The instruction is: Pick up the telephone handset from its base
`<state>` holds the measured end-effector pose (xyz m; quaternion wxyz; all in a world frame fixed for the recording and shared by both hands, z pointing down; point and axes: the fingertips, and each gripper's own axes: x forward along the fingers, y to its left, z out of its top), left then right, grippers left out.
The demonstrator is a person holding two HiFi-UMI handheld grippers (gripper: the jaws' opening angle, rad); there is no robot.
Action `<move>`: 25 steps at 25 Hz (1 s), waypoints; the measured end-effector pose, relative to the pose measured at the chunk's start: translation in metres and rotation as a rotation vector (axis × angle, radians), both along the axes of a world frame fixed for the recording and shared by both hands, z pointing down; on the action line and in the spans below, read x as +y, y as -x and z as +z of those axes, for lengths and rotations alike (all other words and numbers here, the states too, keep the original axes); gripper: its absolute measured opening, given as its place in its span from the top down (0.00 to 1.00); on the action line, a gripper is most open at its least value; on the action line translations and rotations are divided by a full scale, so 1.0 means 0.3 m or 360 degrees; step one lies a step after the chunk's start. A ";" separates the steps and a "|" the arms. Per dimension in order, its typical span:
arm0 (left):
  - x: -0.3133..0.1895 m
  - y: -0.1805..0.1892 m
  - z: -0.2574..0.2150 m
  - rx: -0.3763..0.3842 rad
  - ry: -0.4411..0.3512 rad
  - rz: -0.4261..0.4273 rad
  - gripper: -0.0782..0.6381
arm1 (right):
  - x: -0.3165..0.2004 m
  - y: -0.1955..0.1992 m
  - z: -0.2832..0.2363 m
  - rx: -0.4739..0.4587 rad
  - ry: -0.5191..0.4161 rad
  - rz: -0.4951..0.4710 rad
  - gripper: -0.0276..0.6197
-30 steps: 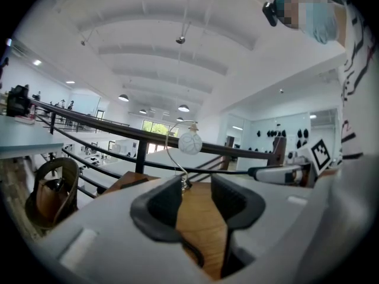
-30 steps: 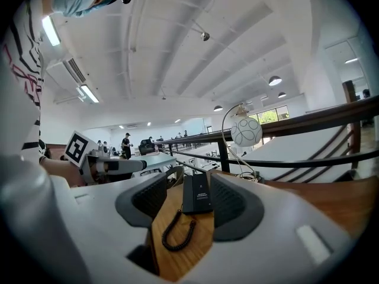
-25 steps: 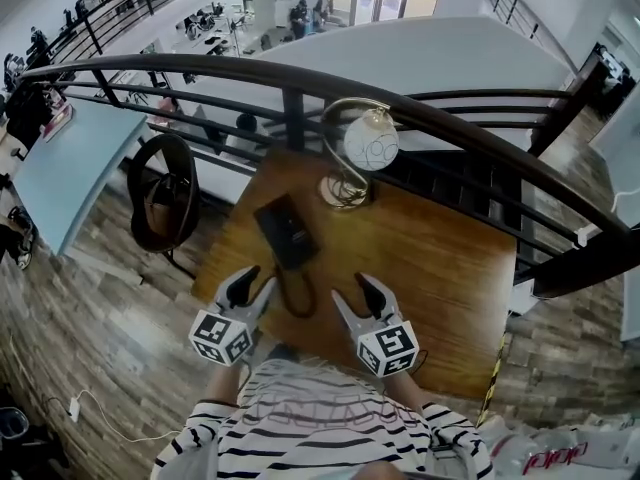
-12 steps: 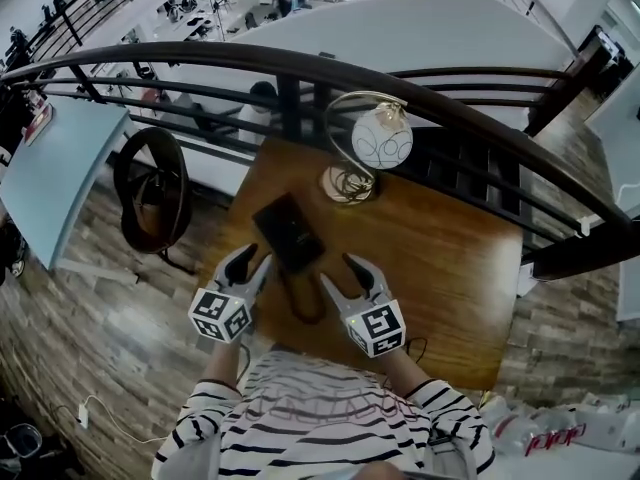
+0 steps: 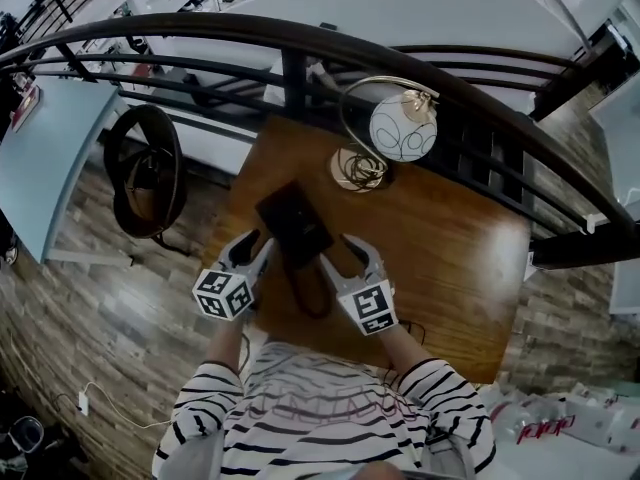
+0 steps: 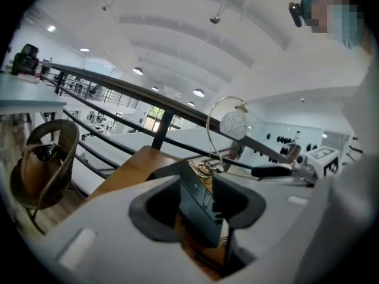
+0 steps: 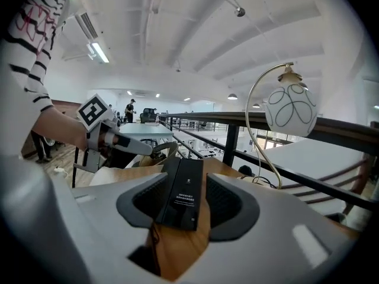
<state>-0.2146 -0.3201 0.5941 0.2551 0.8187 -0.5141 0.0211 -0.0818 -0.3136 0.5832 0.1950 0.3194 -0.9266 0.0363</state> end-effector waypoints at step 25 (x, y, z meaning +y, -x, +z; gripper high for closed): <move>-0.147 -0.024 0.326 0.0520 0.0428 -0.0035 0.59 | -0.195 0.179 0.341 0.0228 0.0112 -0.0161 0.75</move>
